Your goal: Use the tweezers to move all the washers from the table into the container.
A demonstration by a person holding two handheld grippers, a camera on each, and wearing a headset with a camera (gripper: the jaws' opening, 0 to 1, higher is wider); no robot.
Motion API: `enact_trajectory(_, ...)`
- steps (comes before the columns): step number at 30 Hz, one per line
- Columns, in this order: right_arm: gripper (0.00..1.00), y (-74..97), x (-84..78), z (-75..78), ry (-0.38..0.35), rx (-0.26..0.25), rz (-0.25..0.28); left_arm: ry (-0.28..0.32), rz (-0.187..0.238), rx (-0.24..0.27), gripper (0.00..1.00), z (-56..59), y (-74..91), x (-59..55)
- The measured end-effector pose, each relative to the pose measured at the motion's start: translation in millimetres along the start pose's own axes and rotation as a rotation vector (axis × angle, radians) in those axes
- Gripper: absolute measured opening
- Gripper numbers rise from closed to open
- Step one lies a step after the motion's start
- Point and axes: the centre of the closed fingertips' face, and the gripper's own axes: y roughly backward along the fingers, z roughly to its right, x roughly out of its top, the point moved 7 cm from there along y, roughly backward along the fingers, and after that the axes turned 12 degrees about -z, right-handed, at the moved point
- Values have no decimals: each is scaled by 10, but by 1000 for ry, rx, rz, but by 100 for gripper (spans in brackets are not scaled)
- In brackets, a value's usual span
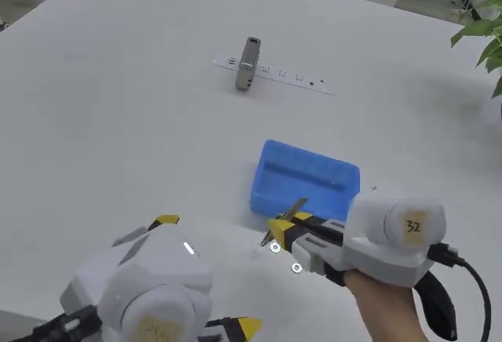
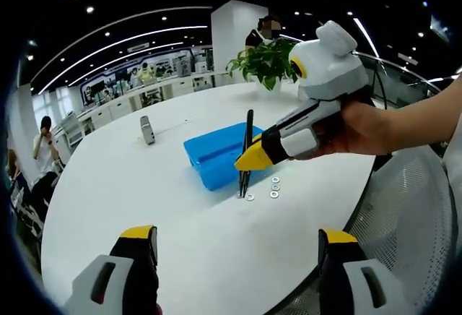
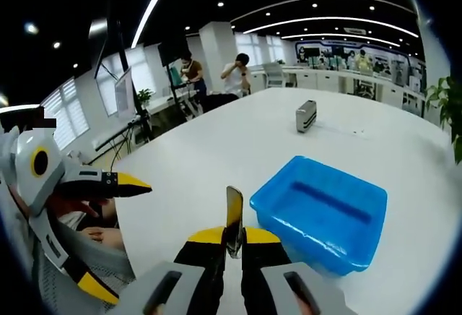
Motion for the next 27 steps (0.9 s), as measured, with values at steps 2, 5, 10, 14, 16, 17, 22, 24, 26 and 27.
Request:
enact_trajectory(2,3,66,92,14,0,-3,26,1,-1,4,95,-5,2,-2)
enact_trajectory(5,3,172,294,43,31,-28,75,6,3,13,95,-17,4,-1)
enact_trajectory(10,3,244,593,138,67,-76,136,7,3,17,96,-22,5,-3)
enact_trajectory(14,3,154,684,239,74,-102,146,18,2,18,99,-27,3,-5)
enact_trajectory(16,4,104,691,267,72,-113,148,17,-5,27,99,-34,-3,-12)
enact_trajectory(17,4,62,690,286,70,-118,146,14,-7,30,99,-34,-6,-14)
enact_trajectory(22,4,-116,603,351,61,-158,97,8,-21,34,99,-32,-16,-27)
enact_trajectory(24,4,-203,541,371,55,-164,72,9,-15,45,99,-45,-11,-24)
enact_trajectory(26,4,-296,479,393,53,-167,53,19,-17,46,99,-58,-11,-29)
enact_trajectory(27,4,-342,455,399,43,-161,45,23,-17,47,99,-64,-12,-31)
